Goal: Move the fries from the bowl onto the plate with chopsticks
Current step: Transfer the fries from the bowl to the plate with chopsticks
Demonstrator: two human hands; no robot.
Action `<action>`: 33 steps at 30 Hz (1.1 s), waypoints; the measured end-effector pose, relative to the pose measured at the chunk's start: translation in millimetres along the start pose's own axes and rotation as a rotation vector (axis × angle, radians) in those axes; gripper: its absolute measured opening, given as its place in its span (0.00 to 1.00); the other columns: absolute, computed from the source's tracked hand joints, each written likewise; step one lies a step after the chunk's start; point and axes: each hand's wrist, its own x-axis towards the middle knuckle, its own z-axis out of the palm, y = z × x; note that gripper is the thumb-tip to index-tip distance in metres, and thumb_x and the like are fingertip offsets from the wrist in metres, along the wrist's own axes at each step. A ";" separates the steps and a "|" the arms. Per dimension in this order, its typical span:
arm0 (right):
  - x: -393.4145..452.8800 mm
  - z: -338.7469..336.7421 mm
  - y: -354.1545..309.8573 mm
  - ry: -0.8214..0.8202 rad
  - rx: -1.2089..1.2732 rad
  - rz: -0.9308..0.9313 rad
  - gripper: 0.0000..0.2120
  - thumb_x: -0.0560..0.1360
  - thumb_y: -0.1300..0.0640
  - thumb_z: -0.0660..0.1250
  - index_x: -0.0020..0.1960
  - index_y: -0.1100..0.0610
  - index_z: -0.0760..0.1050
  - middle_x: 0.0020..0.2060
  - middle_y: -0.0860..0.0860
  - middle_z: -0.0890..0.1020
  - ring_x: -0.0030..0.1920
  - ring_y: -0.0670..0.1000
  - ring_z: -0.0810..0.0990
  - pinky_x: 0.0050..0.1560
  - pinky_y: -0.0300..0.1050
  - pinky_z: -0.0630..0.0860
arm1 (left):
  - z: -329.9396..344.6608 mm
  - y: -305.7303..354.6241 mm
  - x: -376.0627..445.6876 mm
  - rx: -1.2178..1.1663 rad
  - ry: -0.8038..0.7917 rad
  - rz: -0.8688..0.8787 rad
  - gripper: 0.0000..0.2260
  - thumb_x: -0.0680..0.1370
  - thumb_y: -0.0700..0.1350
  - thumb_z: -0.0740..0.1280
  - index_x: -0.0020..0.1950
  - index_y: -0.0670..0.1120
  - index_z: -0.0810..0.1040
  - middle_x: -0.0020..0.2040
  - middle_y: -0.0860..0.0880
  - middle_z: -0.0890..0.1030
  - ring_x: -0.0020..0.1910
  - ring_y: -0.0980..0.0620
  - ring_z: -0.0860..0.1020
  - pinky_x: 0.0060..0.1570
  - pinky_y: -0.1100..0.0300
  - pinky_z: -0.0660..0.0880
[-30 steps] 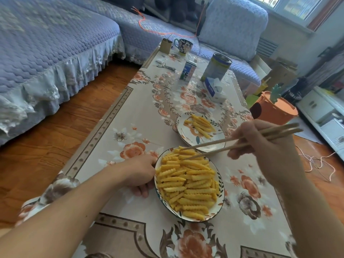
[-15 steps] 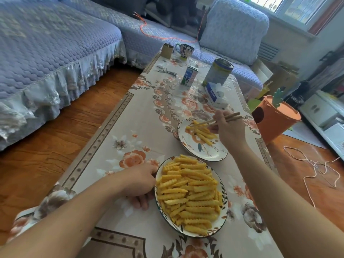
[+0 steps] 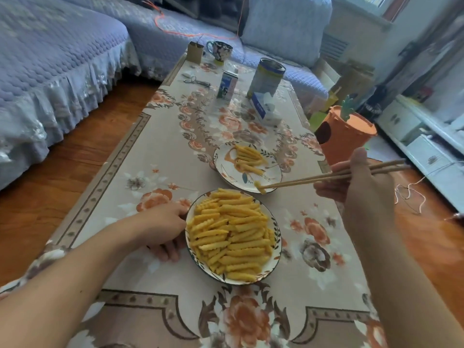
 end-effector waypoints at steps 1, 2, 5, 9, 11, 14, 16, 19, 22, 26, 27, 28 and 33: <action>-6.6 -15.5 1.4 0.039 -0.013 0.019 0.24 0.85 0.44 0.58 0.45 0.64 0.77 0.28 0.56 0.83 0.30 0.56 0.85 0.33 0.48 0.85 | 1.7 -0.1 -0.7 0.005 0.019 0.005 0.08 0.81 0.48 0.64 0.57 0.52 0.81 0.44 0.39 0.85 0.33 0.43 0.86 0.32 0.53 0.82; -12.8 -28.8 3.8 0.072 -0.021 0.036 0.24 0.85 0.44 0.58 0.45 0.64 0.77 0.28 0.56 0.83 0.29 0.56 0.85 0.33 0.48 0.85 | 3.9 -0.3 -1.8 0.012 0.038 0.008 0.08 0.82 0.48 0.64 0.56 0.52 0.82 0.43 0.39 0.86 0.33 0.43 0.85 0.32 0.53 0.81; -27.9 -49.4 14.3 0.111 -0.023 0.076 0.23 0.85 0.45 0.58 0.43 0.63 0.76 0.28 0.58 0.82 0.27 0.55 0.84 0.31 0.47 0.84 | 12.1 0.2 -7.1 0.022 0.096 0.031 0.10 0.83 0.45 0.61 0.56 0.50 0.82 0.35 0.40 0.85 0.29 0.44 0.83 0.30 0.54 0.80; -35.2 -48.9 29.5 0.064 -0.007 0.091 0.23 0.84 0.46 0.60 0.44 0.65 0.76 0.29 0.60 0.82 0.29 0.56 0.85 0.32 0.47 0.85 | 23.5 0.2 -16.2 0.029 0.197 0.076 0.14 0.81 0.38 0.58 0.51 0.50 0.83 0.30 0.43 0.82 0.27 0.46 0.79 0.27 0.57 0.75; -35.3 -50.0 32.2 0.048 -0.007 0.097 0.22 0.84 0.46 0.61 0.45 0.65 0.77 0.30 0.60 0.83 0.30 0.56 0.86 0.31 0.47 0.84 | 26.4 -4.7 -17.5 0.056 0.316 0.068 0.15 0.79 0.36 0.57 0.48 0.50 0.82 0.32 0.44 0.84 0.29 0.45 0.82 0.28 0.52 0.79; -37.5 -59.3 29.2 0.068 0.008 0.088 0.21 0.84 0.47 0.62 0.45 0.64 0.77 0.28 0.57 0.83 0.30 0.56 0.86 0.31 0.45 0.84 | 29.8 -13.3 -19.2 0.083 0.543 0.080 0.10 0.76 0.38 0.60 0.47 0.50 0.79 0.45 0.47 0.83 0.37 0.42 0.83 0.39 0.44 0.82; -38.1 -67.3 28.5 0.088 0.013 0.086 0.20 0.84 0.47 0.61 0.46 0.64 0.78 0.28 0.55 0.84 0.30 0.55 0.86 0.32 0.44 0.84 | 33.0 -13.8 -24.9 0.193 0.668 0.100 0.07 0.75 0.41 0.63 0.49 0.52 0.77 0.52 0.52 0.79 0.46 0.44 0.80 0.48 0.48 0.79; -31.1 -75.0 30.2 0.113 0.015 0.078 0.20 0.84 0.47 0.61 0.47 0.63 0.79 0.31 0.56 0.85 0.33 0.57 0.87 0.36 0.45 0.85 | 36.2 -20.0 -26.4 0.280 0.770 0.116 0.14 0.75 0.44 0.64 0.59 0.53 0.79 0.56 0.51 0.80 0.56 0.44 0.77 0.55 0.49 0.74; -16.3 -74.6 31.0 0.075 0.033 0.048 0.19 0.84 0.48 0.61 0.45 0.60 0.79 0.32 0.56 0.85 0.34 0.57 0.87 0.38 0.47 0.86 | 33.4 -34.2 -16.6 0.430 0.869 0.094 0.16 0.79 0.42 0.62 0.65 0.51 0.79 0.60 0.44 0.80 0.60 0.41 0.73 0.59 0.46 0.71; 9.4 -57.2 41.4 -0.058 0.066 0.001 0.17 0.85 0.49 0.61 0.45 0.58 0.80 0.32 0.55 0.85 0.36 0.59 0.87 0.42 0.50 0.85 | 14.3 -46.5 -2.6 0.566 0.925 -0.071 0.16 0.81 0.46 0.60 0.68 0.46 0.75 0.68 0.38 0.74 0.68 0.37 0.68 0.67 0.41 0.67; 16.7 -49.7 45.1 -0.090 0.065 -0.019 0.16 0.85 0.50 0.62 0.46 0.58 0.81 0.33 0.55 0.85 0.37 0.59 0.87 0.42 0.51 0.85 | 10.8 -48.5 0.9 0.571 0.929 -0.109 0.17 0.82 0.48 0.59 0.70 0.47 0.73 0.70 0.39 0.72 0.70 0.37 0.67 0.69 0.40 0.66; 24.2 -40.9 48.8 -0.118 0.059 -0.036 0.16 0.85 0.50 0.62 0.46 0.59 0.81 0.33 0.55 0.85 0.37 0.59 0.87 0.41 0.51 0.85 | 9.7 -49.9 4.1 0.577 0.937 -0.134 0.18 0.83 0.49 0.57 0.71 0.48 0.72 0.72 0.39 0.71 0.72 0.38 0.66 0.71 0.39 0.65; 61.6 7.1 68.3 -0.193 -0.009 -0.116 0.13 0.84 0.52 0.64 0.46 0.58 0.81 0.35 0.56 0.86 0.36 0.57 0.87 0.41 0.49 0.86 | 14.2 -53.3 15.6 0.608 1.001 -0.150 0.19 0.84 0.53 0.53 0.71 0.51 0.71 0.72 0.41 0.73 0.73 0.39 0.67 0.72 0.38 0.65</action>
